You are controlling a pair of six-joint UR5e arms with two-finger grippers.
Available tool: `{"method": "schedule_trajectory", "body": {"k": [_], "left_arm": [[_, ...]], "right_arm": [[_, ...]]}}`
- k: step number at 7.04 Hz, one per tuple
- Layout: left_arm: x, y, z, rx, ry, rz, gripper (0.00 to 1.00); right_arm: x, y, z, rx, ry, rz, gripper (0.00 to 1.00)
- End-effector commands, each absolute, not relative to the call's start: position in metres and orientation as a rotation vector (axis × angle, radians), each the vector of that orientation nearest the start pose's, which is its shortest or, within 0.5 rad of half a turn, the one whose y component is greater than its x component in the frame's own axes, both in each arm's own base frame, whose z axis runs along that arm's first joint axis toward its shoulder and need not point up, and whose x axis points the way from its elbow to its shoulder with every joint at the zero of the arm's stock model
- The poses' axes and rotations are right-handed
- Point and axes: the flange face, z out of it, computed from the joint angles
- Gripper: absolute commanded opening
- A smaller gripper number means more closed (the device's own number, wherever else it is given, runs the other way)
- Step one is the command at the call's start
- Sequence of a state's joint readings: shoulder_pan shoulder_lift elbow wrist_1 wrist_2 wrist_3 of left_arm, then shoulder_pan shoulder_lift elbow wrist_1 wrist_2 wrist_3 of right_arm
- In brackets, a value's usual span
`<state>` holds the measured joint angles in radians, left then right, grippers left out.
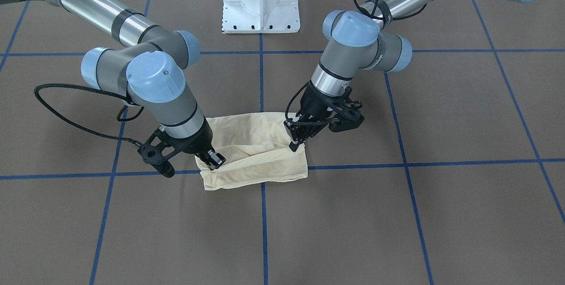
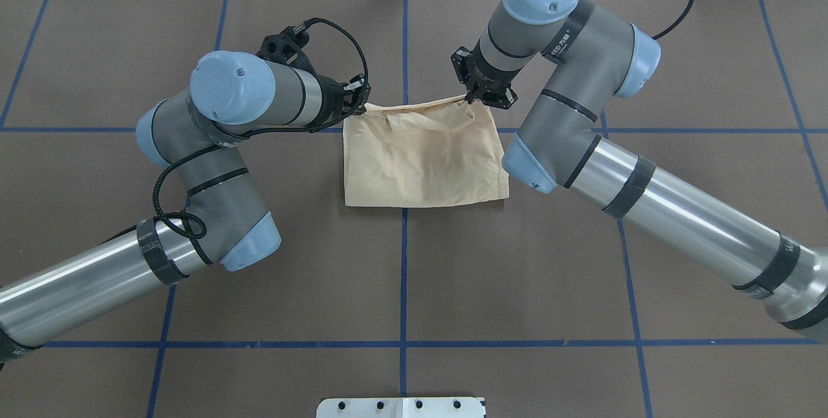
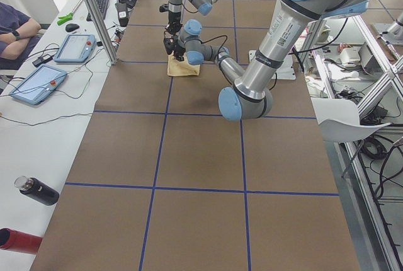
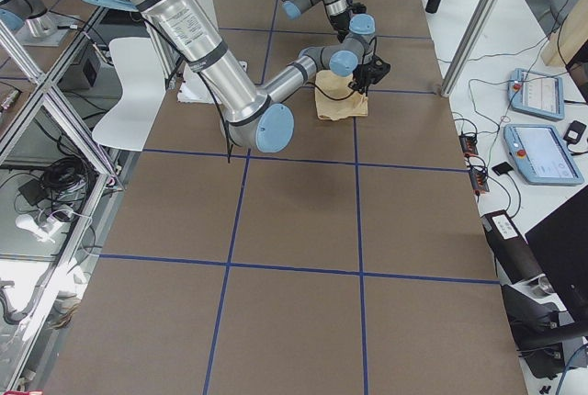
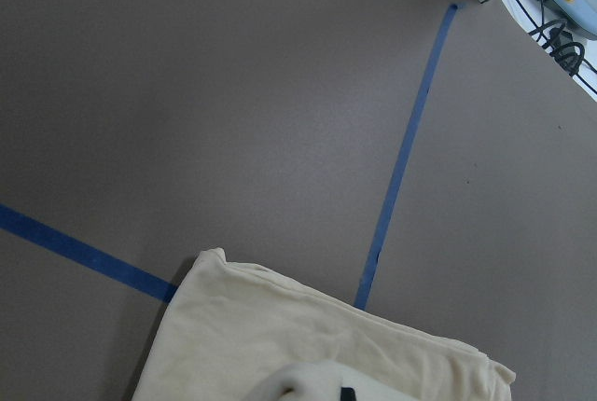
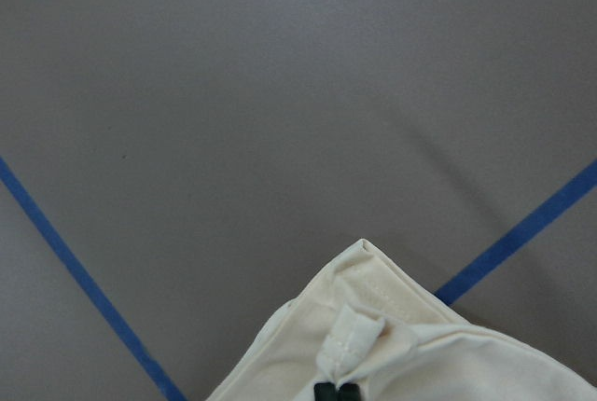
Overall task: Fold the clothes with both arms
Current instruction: 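Lower the folded edge onto the far half and open both grippers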
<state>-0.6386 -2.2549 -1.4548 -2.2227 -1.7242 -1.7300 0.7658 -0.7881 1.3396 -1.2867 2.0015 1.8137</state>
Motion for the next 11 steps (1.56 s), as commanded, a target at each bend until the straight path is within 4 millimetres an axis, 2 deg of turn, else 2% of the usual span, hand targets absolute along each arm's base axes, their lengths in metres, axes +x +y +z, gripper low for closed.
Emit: {"method": "schedule_trajectory", "body": {"k": [1, 3, 6, 7, 8, 9, 10, 11], "left_arm": [[0.532, -0.543, 0.232, 0.16, 1.222, -0.612, 0.0], [0.535, -0.548, 0.245, 0.163, 1.206, -0.614, 0.0], [0.528, -0.557, 0.246, 0.171, 1.204, -0.625, 0.0], [0.527, -0.557, 0.244, 0.173, 1.209, -0.627, 0.56], [0.526, -0.558, 0.243, 0.175, 1.21, -0.626, 0.99], [0.51, -0.571, 0.242, 0.187, 1.213, -0.64, 0.99], [0.507, -0.573, 0.248, 0.192, 1.199, -0.628, 0.99], [0.499, -0.574, 0.255, 0.159, 1.194, -0.591, 0.99]], "right_arm": [[-0.498, -0.606, 0.245, -0.184, -0.912, 0.76, 0.0], [-0.502, -0.609, 0.254, -0.185, -0.893, 0.768, 0.0], [-0.506, -0.61, 0.261, -0.182, -0.877, 0.774, 0.0], [-0.506, -0.61, 0.261, -0.185, -0.879, 0.773, 0.23], [-0.507, -0.609, 0.259, -0.173, -0.918, 0.762, 0.99], [-0.502, -0.612, 0.262, -0.175, -0.925, 0.763, 1.0], [-0.5, -0.612, 0.254, -0.172, -0.939, 0.755, 1.0], [-0.499, -0.604, 0.233, -0.154, -0.975, 0.724, 1.0]]}}
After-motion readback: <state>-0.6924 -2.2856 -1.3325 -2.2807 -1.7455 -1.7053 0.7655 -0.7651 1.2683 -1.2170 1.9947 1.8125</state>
